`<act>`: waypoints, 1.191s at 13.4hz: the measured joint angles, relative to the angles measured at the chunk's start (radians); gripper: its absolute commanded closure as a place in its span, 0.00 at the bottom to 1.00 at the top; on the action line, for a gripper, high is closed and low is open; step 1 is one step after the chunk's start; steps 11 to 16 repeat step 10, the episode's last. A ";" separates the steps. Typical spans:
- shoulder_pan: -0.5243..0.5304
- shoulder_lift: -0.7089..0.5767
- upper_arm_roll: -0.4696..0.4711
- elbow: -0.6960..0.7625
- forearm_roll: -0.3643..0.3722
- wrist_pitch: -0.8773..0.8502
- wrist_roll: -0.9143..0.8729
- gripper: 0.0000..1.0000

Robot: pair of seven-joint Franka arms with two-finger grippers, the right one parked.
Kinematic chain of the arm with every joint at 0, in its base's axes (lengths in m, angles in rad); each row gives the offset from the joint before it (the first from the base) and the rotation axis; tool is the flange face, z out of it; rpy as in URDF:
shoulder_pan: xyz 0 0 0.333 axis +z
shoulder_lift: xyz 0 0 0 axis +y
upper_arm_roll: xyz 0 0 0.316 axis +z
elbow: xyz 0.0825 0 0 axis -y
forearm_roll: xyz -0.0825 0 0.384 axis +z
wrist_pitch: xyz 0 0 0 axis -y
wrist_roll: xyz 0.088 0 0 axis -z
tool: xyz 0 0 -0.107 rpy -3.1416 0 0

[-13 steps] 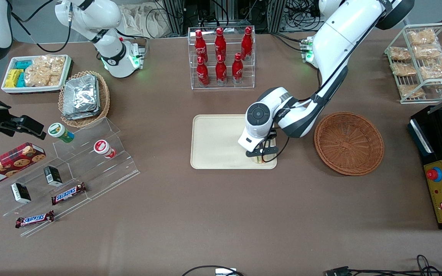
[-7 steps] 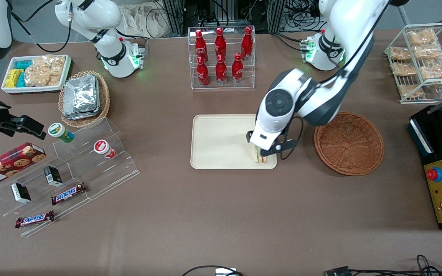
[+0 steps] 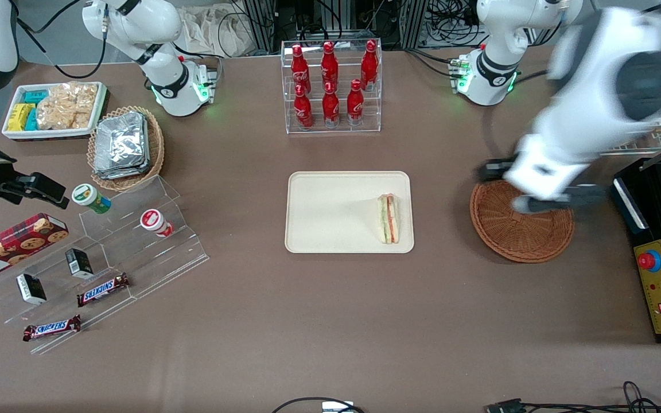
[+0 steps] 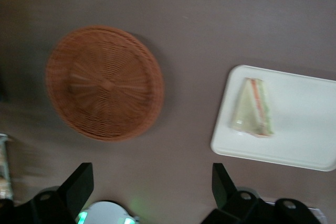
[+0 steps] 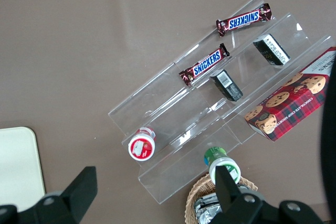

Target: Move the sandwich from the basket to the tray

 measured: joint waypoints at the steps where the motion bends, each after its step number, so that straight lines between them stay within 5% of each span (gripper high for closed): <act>1: 0.004 -0.027 0.070 -0.027 -0.001 -0.001 0.069 0.00; 3: 0.006 -0.064 0.137 -0.066 0.015 -0.001 0.153 0.00; 16: 0.000 -0.080 0.139 -0.069 0.053 0.028 0.167 0.00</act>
